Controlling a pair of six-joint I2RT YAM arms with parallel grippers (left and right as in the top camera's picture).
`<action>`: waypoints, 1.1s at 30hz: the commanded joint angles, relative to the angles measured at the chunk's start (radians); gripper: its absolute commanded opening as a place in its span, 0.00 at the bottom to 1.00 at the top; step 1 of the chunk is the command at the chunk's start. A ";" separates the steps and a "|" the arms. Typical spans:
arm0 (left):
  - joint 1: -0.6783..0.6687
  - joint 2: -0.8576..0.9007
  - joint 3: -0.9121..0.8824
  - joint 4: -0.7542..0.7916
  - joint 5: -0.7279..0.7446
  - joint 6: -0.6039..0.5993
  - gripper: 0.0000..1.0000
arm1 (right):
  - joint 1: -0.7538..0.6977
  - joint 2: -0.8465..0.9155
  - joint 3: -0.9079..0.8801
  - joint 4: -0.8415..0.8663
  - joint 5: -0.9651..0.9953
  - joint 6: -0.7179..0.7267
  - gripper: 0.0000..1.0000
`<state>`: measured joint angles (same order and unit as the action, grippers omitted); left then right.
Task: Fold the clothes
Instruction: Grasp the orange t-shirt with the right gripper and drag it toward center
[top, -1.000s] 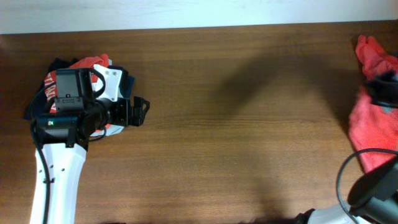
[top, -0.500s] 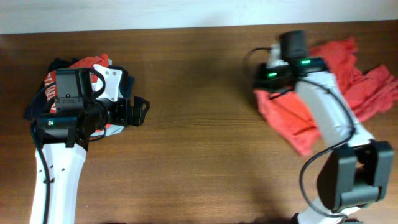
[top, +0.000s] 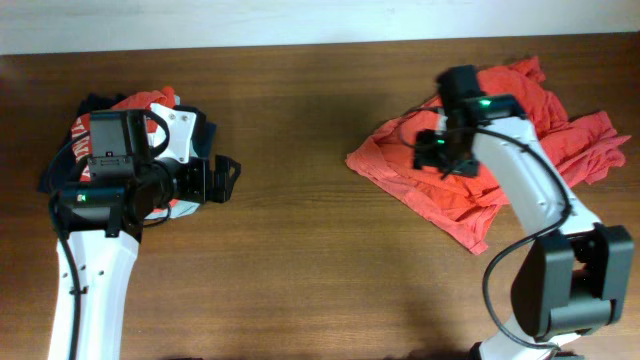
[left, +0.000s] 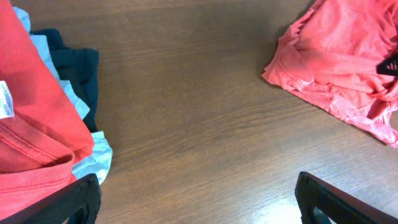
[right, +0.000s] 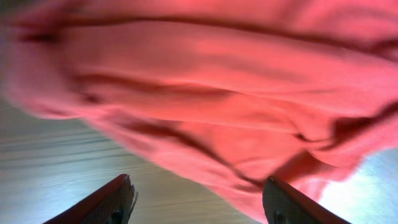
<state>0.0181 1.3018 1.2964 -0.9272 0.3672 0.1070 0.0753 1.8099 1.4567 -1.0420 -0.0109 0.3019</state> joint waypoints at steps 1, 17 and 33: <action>0.002 -0.003 0.017 0.014 0.011 -0.013 0.99 | -0.052 -0.004 -0.105 0.012 0.022 -0.018 0.72; 0.002 -0.003 0.017 0.039 0.011 -0.013 0.99 | 0.000 -0.006 -0.422 0.323 -0.028 -0.043 0.22; 0.002 -0.003 0.017 0.081 0.011 -0.013 0.99 | 0.630 -0.207 -0.396 0.281 -0.401 -0.051 0.04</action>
<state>0.0181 1.3018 1.2980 -0.8589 0.3672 0.1070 0.5869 1.6142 1.0512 -0.7658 -0.3431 0.2550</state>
